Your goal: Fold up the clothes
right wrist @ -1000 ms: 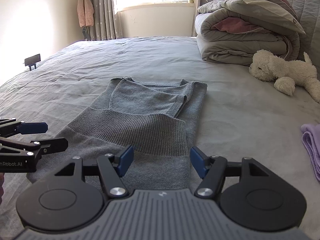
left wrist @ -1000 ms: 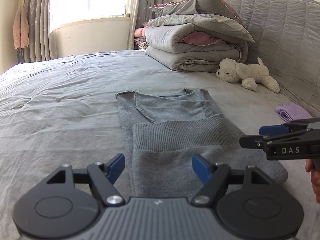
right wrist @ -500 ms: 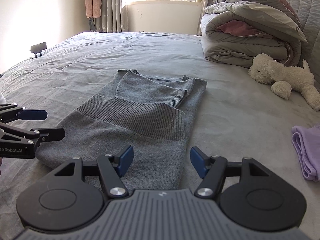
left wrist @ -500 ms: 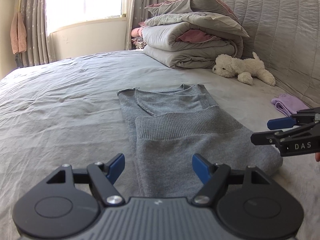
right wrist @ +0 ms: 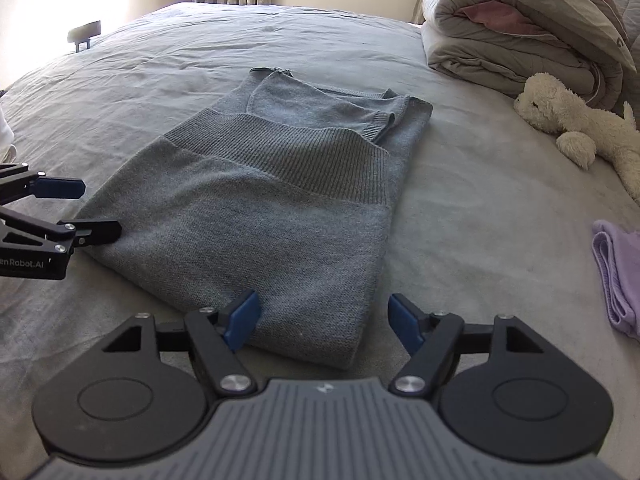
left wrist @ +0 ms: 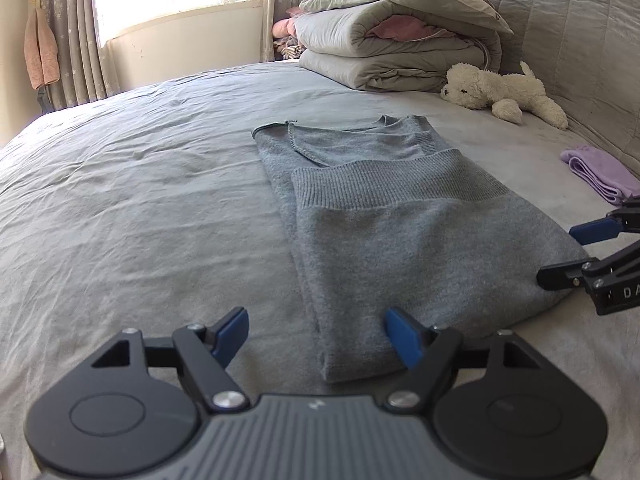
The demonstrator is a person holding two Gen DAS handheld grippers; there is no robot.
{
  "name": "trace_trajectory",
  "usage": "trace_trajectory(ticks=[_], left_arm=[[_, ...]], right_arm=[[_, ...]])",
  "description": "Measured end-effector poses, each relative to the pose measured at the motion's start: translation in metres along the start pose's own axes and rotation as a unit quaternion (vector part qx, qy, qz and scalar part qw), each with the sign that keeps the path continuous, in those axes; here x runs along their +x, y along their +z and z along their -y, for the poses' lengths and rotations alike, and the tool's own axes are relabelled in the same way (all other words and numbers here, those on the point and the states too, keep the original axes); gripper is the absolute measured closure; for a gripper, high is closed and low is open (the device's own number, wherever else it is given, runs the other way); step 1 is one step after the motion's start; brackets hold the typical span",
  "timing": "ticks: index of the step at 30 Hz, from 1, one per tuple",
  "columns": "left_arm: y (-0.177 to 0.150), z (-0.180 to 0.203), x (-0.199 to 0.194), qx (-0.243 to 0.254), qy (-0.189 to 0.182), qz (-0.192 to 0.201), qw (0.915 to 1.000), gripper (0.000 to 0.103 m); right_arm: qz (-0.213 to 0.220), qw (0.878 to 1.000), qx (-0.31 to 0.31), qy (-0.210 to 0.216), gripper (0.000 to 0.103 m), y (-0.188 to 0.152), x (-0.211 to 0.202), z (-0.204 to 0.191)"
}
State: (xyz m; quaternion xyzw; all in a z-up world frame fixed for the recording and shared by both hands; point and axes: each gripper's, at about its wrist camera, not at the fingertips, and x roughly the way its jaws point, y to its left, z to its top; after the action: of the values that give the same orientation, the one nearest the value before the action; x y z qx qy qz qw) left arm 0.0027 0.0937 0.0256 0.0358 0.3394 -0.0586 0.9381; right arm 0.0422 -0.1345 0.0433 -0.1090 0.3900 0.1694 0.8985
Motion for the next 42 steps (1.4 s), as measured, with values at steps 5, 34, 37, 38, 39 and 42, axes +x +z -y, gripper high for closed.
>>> trace_trajectory(ticks=[5,34,37,38,39,42], left_arm=[[-0.002,-0.010,-0.003,-0.008,0.004,-0.005,0.9999,0.025],[-0.023,0.004,-0.056,0.141,-0.108,0.059,0.9822,0.022],[-0.022,0.006,-0.055,0.144,-0.107,0.064,0.9817,0.022],[-0.021,0.006,-0.054,0.142,-0.109,0.065,0.9818,0.022],[-0.020,0.005,-0.053,0.138,-0.113,0.066,0.9817,0.022],[-0.018,0.007,-0.050,0.139,-0.121,0.069,0.9804,0.022]], right_arm=[[-0.005,1.000,0.016,0.000,0.027,-0.004,-0.004,0.008],[0.041,0.988,-0.148,0.031,0.031,-0.041,-0.037,-0.009],[0.054,0.982,-0.175,0.034,0.034,-0.044,-0.039,-0.014],[0.060,0.981,-0.183,0.038,0.035,-0.045,-0.040,-0.016],[0.066,0.978,-0.193,0.044,0.035,-0.046,-0.040,-0.017],[0.078,0.972,-0.215,0.057,0.039,-0.049,-0.042,-0.024]])
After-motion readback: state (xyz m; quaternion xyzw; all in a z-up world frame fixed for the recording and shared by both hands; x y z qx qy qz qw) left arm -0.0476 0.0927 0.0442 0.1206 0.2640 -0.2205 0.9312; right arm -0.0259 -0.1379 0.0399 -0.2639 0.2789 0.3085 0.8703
